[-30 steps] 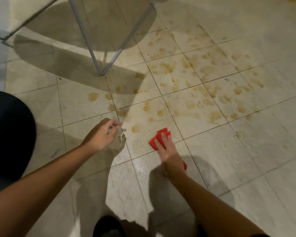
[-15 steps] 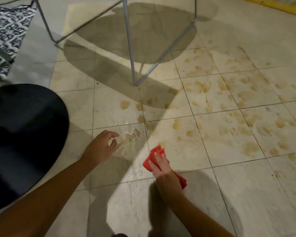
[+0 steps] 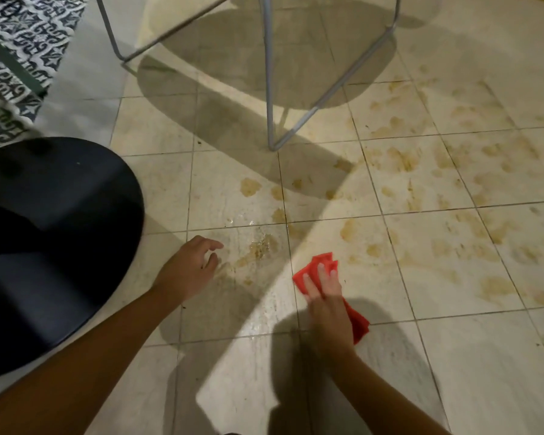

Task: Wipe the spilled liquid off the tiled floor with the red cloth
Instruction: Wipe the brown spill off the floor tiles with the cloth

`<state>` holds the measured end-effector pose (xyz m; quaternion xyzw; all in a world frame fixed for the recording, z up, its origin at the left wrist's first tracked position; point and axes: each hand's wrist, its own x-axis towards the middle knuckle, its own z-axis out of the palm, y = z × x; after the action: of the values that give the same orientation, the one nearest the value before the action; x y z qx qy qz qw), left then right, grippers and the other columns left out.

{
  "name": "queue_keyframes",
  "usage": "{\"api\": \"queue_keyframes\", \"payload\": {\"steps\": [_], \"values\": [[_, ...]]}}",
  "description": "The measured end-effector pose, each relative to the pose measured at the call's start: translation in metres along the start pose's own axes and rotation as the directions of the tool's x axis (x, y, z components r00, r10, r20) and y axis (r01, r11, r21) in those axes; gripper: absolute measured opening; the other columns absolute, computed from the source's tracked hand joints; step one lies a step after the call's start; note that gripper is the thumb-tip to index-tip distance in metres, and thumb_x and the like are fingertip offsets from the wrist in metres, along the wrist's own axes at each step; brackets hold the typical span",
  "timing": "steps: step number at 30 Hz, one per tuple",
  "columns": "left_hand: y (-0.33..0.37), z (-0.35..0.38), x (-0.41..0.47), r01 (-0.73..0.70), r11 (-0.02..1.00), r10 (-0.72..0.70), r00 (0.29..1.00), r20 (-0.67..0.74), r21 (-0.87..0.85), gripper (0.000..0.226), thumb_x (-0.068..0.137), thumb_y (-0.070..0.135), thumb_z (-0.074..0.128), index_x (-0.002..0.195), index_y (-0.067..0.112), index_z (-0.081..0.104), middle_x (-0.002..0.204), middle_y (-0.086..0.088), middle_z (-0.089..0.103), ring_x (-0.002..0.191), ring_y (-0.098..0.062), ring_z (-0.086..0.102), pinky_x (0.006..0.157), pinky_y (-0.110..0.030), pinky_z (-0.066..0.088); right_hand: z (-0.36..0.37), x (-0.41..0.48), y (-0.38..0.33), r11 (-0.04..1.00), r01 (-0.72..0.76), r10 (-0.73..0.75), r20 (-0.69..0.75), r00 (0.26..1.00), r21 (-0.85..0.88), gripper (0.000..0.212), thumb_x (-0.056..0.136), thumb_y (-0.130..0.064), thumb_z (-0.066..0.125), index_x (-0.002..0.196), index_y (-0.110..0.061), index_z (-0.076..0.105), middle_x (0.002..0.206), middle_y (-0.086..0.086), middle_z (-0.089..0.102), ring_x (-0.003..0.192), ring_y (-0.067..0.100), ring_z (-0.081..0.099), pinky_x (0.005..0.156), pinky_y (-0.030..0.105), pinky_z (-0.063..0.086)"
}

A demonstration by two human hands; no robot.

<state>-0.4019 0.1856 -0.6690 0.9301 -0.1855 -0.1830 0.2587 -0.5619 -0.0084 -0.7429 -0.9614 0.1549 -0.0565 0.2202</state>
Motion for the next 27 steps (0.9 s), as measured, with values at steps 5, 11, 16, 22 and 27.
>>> {"api": "queue_keyframes", "payload": {"steps": [5, 11, 16, 22, 27], "values": [[-0.004, -0.001, 0.002, -0.016, 1.000, 0.016, 1.000, -0.012, 0.019, 0.028, 0.093, 0.017, 0.043, 0.118, 0.015, 0.054, 0.121, -0.002, 0.053, 0.109, -0.015, 0.050, 0.088, -0.021, 0.036, 0.001, 0.009, -0.044, 0.950, 0.311, -0.310, 0.120, 0.943, 0.014, 0.059, 0.058, 0.002, 0.072, 0.112, -0.018, 0.062, 0.129, 0.010, 0.055, 0.119, 0.030, 0.051, 0.097, 0.041, 0.040], [-0.008, -0.004, -0.001, 0.022, 0.999, -0.023, 0.999, -0.034, -0.029, 0.028, 0.093, 0.017, 0.043, 0.119, 0.015, 0.054, 0.119, -0.004, 0.053, 0.103, -0.017, 0.053, 0.090, -0.027, 0.040, -0.003, 0.073, -0.027, 0.975, 0.188, -0.215, 0.286, 0.934, 0.117, 0.047, 0.097, -0.022, 0.036, 0.141, -0.026, 0.022, 0.154, 0.001, -0.003, 0.140, 0.011, -0.009, 0.116, 0.037, 0.006], [-0.022, -0.010, -0.009, 0.014, 0.997, -0.017, 0.999, -0.048, -0.070, 0.027, 0.093, 0.015, 0.044, 0.118, 0.013, 0.055, 0.117, -0.004, 0.054, 0.105, -0.016, 0.052, 0.090, -0.026, 0.040, 0.006, 0.051, -0.017, 0.994, 0.028, -0.038, 0.104, 0.994, 0.102, 0.043, 0.094, -0.009, 0.040, 0.134, -0.025, 0.039, 0.153, 0.001, 0.013, 0.142, 0.016, 0.006, 0.116, 0.032, 0.009], [-0.034, -0.013, -0.008, 0.075, 0.991, -0.086, 0.992, -0.094, -0.109, 0.027, 0.092, 0.016, 0.045, 0.118, 0.014, 0.055, 0.119, -0.003, 0.053, 0.107, -0.016, 0.052, 0.092, -0.025, 0.039, 0.017, 0.020, -0.082, 0.817, 0.564, -0.526, 0.248, 0.813, -0.117, 0.052, 0.060, -0.014, 0.066, 0.109, -0.032, 0.064, 0.128, -0.002, 0.056, 0.122, 0.023, 0.048, 0.104, 0.032, 0.035], [-0.033, -0.010, -0.008, 0.074, 0.993, -0.085, 0.989, -0.125, -0.094, 0.027, 0.092, 0.016, 0.046, 0.117, 0.013, 0.055, 0.118, -0.001, 0.053, 0.105, -0.011, 0.051, 0.087, -0.020, 0.036, 0.016, 0.067, -0.100, 0.794, 0.567, -0.454, 0.405, 0.794, -0.221, 0.053, 0.085, -0.012, 0.049, 0.137, -0.019, 0.036, 0.150, 0.008, 0.023, 0.139, 0.031, 0.014, 0.112, 0.048, 0.014]]}}
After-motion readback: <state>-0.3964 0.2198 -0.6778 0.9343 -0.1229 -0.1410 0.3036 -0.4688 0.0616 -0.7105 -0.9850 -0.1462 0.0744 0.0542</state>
